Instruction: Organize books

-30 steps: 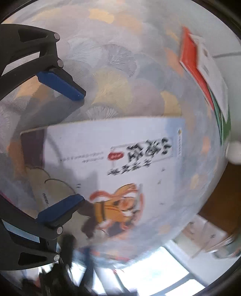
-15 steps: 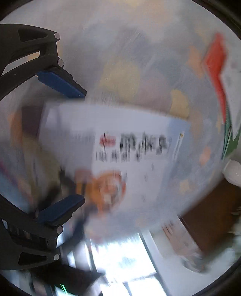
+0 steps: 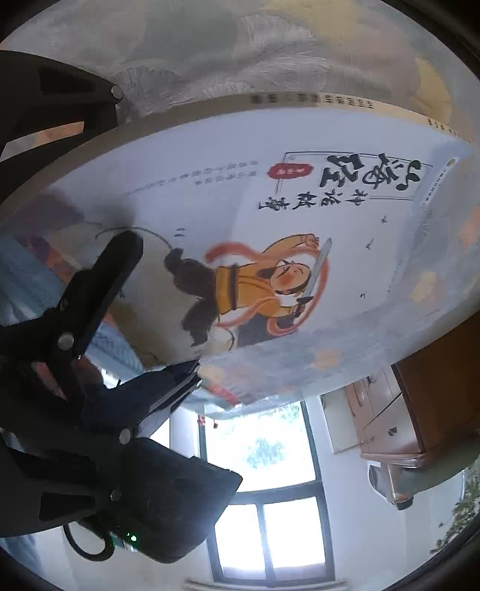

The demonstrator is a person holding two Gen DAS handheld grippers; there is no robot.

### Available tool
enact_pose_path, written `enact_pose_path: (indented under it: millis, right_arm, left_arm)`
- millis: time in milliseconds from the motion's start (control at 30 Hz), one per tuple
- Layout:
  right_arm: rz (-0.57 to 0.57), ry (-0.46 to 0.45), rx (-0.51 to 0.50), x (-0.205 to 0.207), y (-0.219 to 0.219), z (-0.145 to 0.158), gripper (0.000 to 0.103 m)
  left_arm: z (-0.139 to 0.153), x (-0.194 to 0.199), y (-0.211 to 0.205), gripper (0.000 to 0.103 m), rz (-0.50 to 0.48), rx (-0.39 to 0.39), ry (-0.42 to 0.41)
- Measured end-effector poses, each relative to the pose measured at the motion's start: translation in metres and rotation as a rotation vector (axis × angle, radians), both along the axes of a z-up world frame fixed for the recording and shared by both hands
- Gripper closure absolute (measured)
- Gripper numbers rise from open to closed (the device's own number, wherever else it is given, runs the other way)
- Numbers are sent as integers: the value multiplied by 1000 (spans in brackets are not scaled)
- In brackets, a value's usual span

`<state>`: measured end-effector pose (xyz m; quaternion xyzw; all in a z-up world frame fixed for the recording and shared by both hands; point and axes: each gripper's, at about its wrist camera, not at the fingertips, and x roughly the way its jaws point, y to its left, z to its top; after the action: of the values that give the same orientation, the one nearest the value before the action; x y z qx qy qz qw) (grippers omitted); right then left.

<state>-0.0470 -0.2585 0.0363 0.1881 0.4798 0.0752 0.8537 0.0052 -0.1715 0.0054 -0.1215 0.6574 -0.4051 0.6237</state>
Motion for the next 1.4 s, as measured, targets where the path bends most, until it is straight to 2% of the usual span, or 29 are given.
enact_pose_path:
  millis: [67,133,200,300,367,433,467,567,667,700,867,967,1033,1200,1267,1400]
  right_arm:
    - [3,-10,-22,-5,1,1,12]
    - [5,-7,-44,-7,2,2,18]
    - [0,-6,-51,-9,0,3,25]
    - [-29,-15,-24,-13,-10,3,38]
    - [-48,-14,-16,-10,-10,2,46]
    - [-67,-8,-15,-11,-10,3,49]
    - [-73,-3,1,-10,-10,3,50]
    - [-95,11,73,-7,-14,3,51]
    - [-79,15,14,-10,-8,6,55]
    - [-73,12,2,-11,-5,8,55]
    - [-61,2,-37,-15,6,19,55]
    - [-31,-15,-20,-18,16,24,55]
    - [-27,-28,-77,-22,24,26,57]
    - [16,-7,-88,-29,34,17,57]
    - [19,-4,-57,-33,43,15,57]
    - [53,11,-71,-40,79,14,57]
  left_arm:
    - [1,5,1,32,2,13,4]
    - [0,11,14,36,39,13,28]
    - [-5,24,30,38,132,-7,77]
    - [-12,39,39,57,226,-8,119]
    - [-12,35,31,67,231,30,82]
    - [-4,28,26,75,210,89,-1]
    - [0,21,15,77,188,137,-68]
    - [13,10,0,77,137,237,-244]
    - [26,-14,-27,77,41,342,-491]
    - [28,-18,-32,78,24,360,-531]
    - [32,-15,-31,78,4,363,-530]
    - [39,-24,-15,81,-23,407,-606]
    - [34,-31,-5,81,-52,449,-650]
    - [33,-39,26,81,-85,434,-604]
    - [32,-42,38,80,-109,430,-574]
    - [29,-52,82,80,-145,443,-557]
